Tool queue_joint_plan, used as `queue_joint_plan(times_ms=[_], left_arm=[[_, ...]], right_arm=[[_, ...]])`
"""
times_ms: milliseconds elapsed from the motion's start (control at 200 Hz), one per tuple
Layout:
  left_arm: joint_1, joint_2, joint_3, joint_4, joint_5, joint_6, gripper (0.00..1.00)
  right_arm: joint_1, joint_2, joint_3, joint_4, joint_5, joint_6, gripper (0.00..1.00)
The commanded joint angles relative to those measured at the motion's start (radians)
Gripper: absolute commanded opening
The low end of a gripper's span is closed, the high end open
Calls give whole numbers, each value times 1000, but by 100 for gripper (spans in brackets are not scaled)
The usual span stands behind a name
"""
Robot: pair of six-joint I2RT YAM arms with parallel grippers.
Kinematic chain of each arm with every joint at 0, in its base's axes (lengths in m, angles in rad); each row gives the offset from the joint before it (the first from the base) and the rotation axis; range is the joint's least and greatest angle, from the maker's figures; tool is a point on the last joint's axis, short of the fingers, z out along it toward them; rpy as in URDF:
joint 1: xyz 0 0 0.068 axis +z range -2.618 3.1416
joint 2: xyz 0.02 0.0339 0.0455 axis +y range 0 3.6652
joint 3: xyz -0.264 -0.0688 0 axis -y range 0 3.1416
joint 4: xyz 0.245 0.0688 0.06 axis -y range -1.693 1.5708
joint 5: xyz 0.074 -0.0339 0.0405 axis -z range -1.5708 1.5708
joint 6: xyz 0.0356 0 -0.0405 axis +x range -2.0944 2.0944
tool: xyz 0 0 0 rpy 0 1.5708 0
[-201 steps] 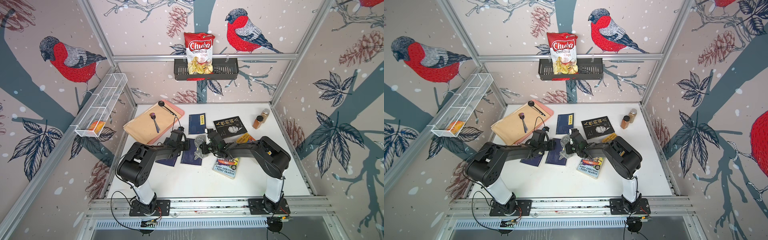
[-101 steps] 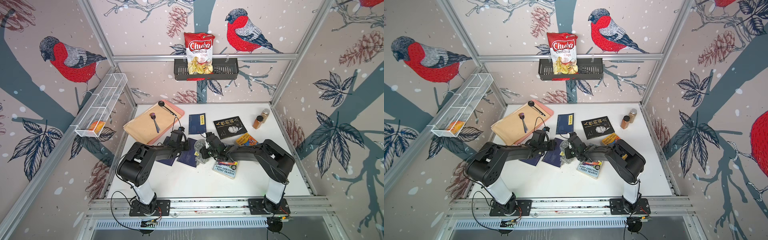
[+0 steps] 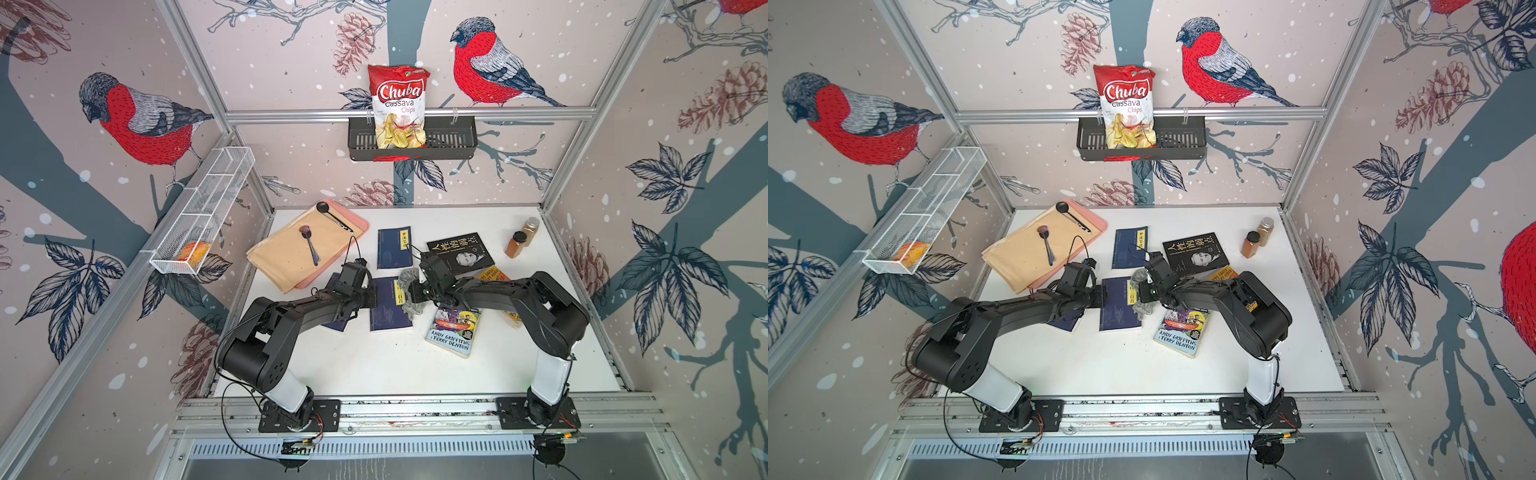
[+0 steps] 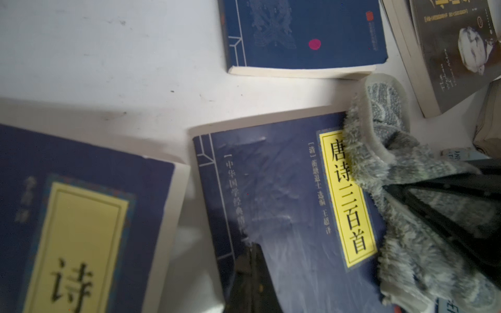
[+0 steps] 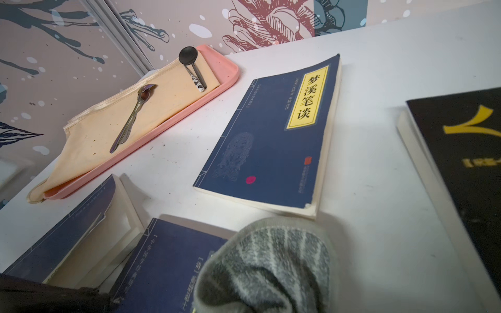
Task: Wipe the cover of the book
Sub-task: Wipe the dirt from the cover of the book.
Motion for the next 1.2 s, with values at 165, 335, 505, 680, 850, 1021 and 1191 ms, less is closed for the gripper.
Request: queue_joint_plan(times_ms=[165,335,505,680,850,1021,1191], left_arm=[[-97,-65,10,-102,-73,-1,0],[-99,-133,-68,-94,-62,-76,0],[-99,-160,-127,-95,-76,-95,0],[-99,-138,-145,-59,-50,-109,0],[-100,-134,-171,-29,-27,-120,0],[-99,-174,-202,-45,-50,-126,0],[-99,-165,-215,-29,-57,-137,0]], right_arm=[[29,-127,-1,-23,3,-40,0],[55,-111,8,14,-41,-19,0],[83,-80,46,19,-64,-13,0],[108,-60,82,41,-78,-3,0],[101,76,127,128,-155,53,0],[122,228,215,122,-196,78,0],[146,230,180,105,-208,76,0]])
